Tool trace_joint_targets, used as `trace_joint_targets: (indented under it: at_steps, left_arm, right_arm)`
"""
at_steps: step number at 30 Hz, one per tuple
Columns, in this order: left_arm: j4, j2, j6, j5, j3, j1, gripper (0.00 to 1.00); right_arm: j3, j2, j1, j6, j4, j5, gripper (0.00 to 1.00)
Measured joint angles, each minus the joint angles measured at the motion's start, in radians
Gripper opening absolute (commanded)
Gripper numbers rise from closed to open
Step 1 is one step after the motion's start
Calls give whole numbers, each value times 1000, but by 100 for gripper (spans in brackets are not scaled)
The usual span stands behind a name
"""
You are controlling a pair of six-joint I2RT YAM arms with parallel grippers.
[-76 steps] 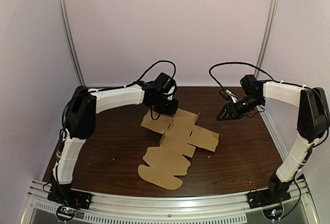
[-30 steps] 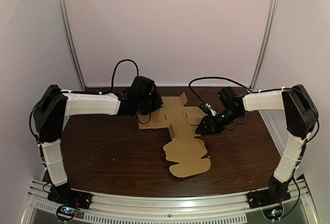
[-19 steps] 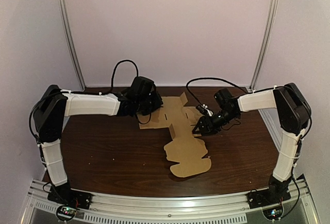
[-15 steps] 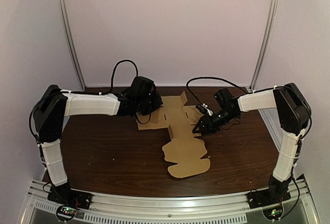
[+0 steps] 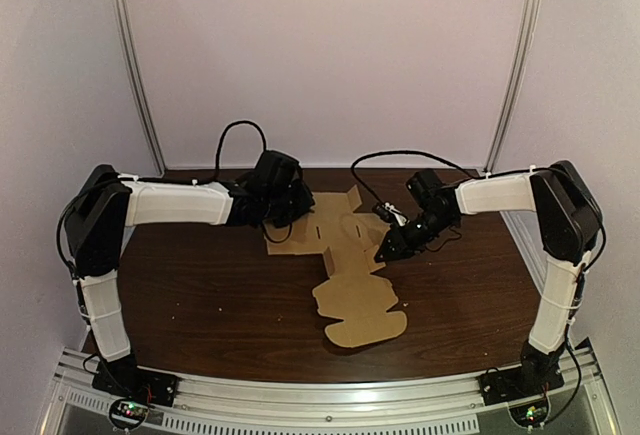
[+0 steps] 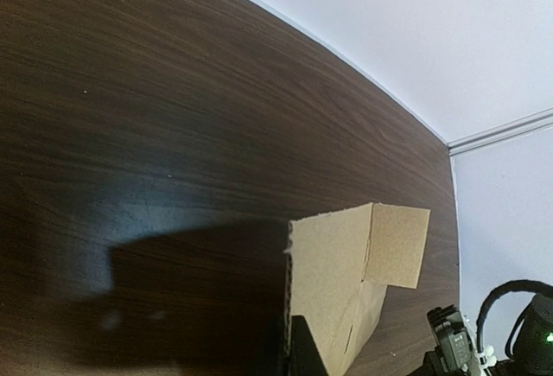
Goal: Fold the paper box
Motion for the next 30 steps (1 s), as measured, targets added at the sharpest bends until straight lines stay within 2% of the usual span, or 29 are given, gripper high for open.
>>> trace_joint_targets:
  at_steps: [2, 4, 6, 12, 17, 19, 23, 26, 30]
  left_arm:
    - [-4, 1, -3, 0, -2, 0, 6]
    - [-11, 5, -3, 1, -3, 0, 14]
    - [-37, 7, 5, 4, -3, 0, 18]
    - [-213, 5, 109, -7, 10, -1, 30]
    - [-367, -15, 261, -3, 11, -5, 33]
    - [-388, -30, 329, 25, 15, -9, 28]
    - [-351, -32, 418, 163, 36, -14, 11]
    - [-304, -10, 427, 267, 58, -18, 0]
    - [-179, 78, 392, 397, 76, -19, 0]
  right_arm:
    - [9, 0, 2, -5, -15, 14, 0]
    - [20, 0, 2, -13, -34, 28, 0]
    - [34, 0, 2, -27, -57, 45, 0]
    - [93, 1, 2, -108, -172, 125, 0]
    - [154, 3, 2, -193, -287, 183, 0]
    - [170, 9, 2, -218, -324, 197, 0]
    - [204, 55, 2, -247, -385, 214, 0]
    - [223, 95, 2, -261, -419, 219, 0]
    - [236, 119, 2, -272, -452, 223, 0]
